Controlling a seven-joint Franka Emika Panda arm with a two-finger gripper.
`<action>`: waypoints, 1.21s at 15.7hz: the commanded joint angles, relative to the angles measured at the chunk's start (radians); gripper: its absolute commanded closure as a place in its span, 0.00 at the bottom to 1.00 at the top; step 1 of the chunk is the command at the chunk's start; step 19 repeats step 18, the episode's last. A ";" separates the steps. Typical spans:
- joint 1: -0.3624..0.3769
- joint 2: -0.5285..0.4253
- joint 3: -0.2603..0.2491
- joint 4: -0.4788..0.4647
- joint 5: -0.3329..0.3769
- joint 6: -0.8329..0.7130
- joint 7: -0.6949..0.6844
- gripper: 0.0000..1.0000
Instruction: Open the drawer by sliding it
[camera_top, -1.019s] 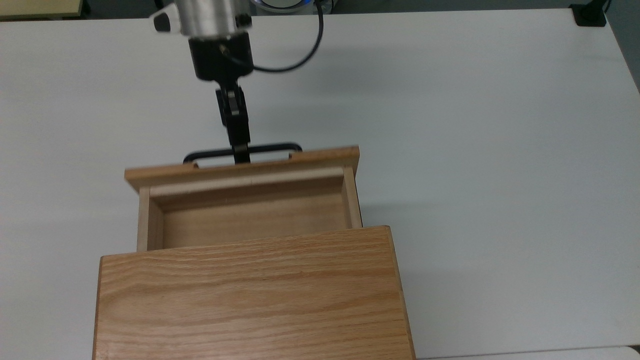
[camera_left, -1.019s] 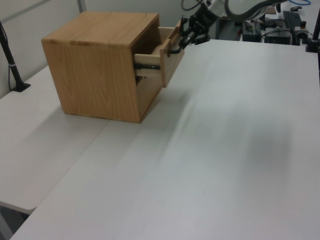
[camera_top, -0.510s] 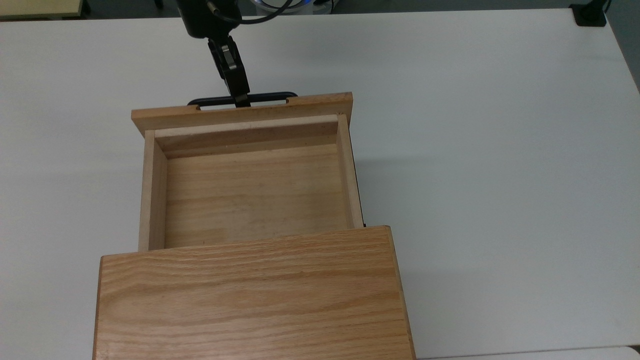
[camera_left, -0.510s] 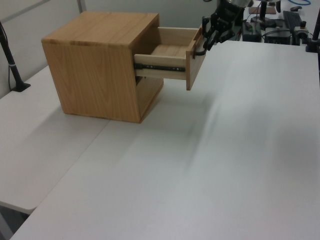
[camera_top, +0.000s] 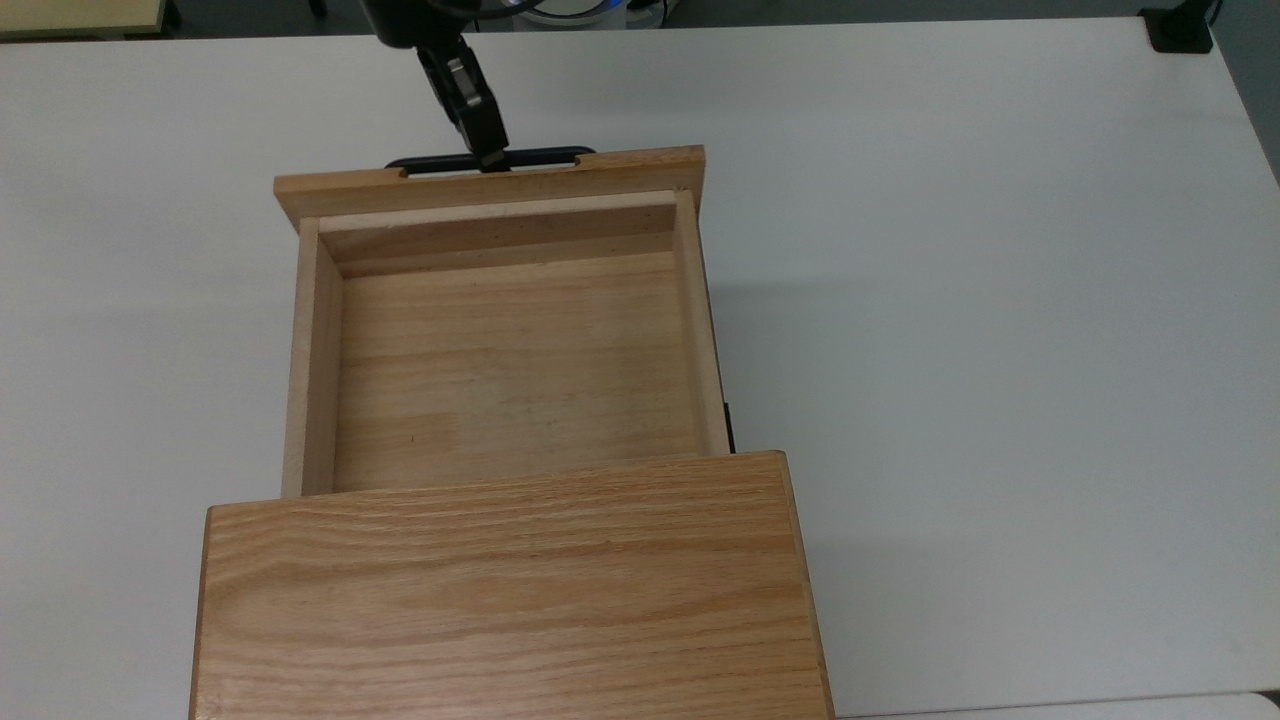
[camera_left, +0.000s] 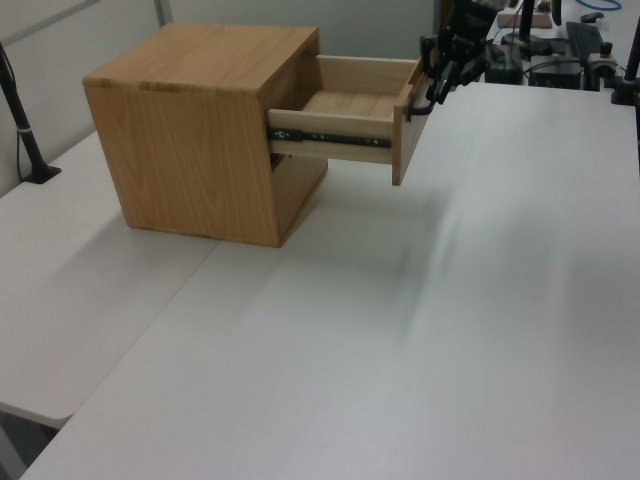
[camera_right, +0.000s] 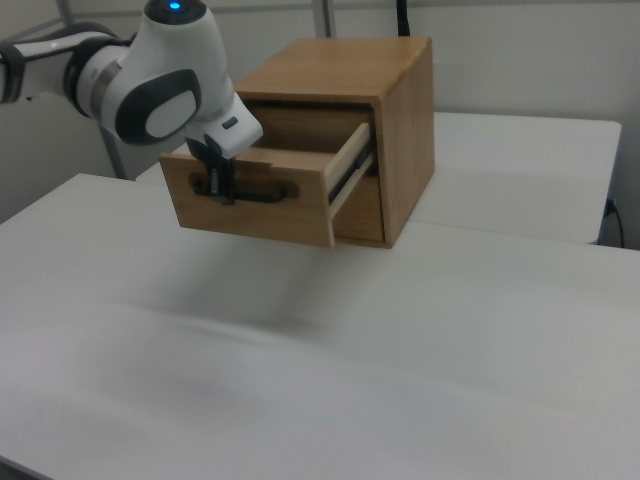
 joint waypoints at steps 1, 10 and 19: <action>0.008 -0.061 0.010 -0.010 0.019 -0.060 -0.055 0.00; -0.007 -0.074 0.056 0.207 -0.249 -0.535 -0.774 0.00; -0.055 -0.027 0.084 0.311 -0.326 -0.674 -0.939 0.00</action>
